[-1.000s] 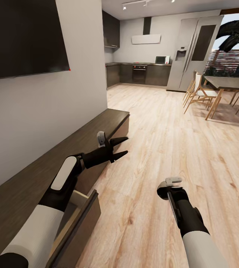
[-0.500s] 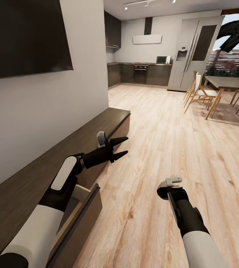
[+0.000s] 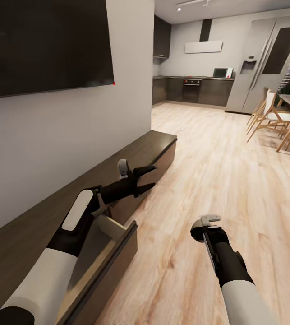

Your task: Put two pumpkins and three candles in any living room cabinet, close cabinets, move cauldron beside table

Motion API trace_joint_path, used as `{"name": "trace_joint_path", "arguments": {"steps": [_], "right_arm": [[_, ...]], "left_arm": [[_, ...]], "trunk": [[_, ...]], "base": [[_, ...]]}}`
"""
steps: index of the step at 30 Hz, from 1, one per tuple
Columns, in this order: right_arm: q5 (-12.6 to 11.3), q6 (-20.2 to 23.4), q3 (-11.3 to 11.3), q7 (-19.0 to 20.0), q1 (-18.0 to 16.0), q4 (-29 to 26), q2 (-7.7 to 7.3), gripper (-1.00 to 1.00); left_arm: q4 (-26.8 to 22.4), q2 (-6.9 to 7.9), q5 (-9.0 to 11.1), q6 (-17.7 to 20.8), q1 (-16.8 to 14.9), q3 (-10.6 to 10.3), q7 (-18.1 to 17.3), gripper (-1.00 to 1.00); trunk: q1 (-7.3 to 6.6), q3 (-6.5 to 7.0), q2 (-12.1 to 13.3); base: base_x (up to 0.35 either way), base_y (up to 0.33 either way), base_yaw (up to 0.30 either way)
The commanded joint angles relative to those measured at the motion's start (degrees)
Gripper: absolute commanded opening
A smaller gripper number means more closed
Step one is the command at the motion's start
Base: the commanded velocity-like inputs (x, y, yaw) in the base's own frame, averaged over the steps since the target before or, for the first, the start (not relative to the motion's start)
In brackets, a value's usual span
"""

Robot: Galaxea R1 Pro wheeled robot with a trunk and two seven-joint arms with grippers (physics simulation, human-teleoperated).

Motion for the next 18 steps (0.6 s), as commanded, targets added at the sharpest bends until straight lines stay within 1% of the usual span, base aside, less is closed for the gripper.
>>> {"name": "trace_joint_path", "arguments": {"steps": [1, 3, 5, 11, 18], "right_arm": [[0.05, 0.0, 0.01, -0.04, 0.0, -0.01, 0.0, -1.0], [0.05, 0.0, 0.01, -0.04, 0.0, -0.01, 0.0, -1.0], [0.02, 0.0, 0.01, -0.04, 0.0, -0.01, 0.0, -1.0], [-0.03, 0.0, 0.01, -0.04, 0.0, -0.01, 0.0, -1.0], [0.0, 0.01, 0.01, -0.04, 0.0, -0.01, 0.0, -1.0]], "left_arm": [[-0.02, 0.0, 0.0, 0.01, 0.02, 0.0, -0.01, 1.0], [0.02, 0.0, 0.0, -0.03, 0.0, 0.0, 0.02, 1.0], [0.02, 0.0, 0.0, -0.04, 0.02, 0.0, 0.05, 1.0], [-0.05, -0.08, 0.0, 0.0, 0.0, 0.0, 0.0, 1.0], [0.55, 0.0, 0.0, -0.05, -0.01, 0.0, 0.04, 1.0]], "trunk": [[0.0, 0.0, 0.0], [0.0, 0.0, 0.0], [0.0, 0.0, 0.0], [0.0, 0.0, 0.0], [0.0, 0.0, 0.0]], "base": [[0.0, 0.0, 0.286], [0.0, 0.0, 0.259], [-0.032, 0.0, 0.094], [-0.259, 0.0, 0.011], [-0.041, 0.0, 0.013]]}}
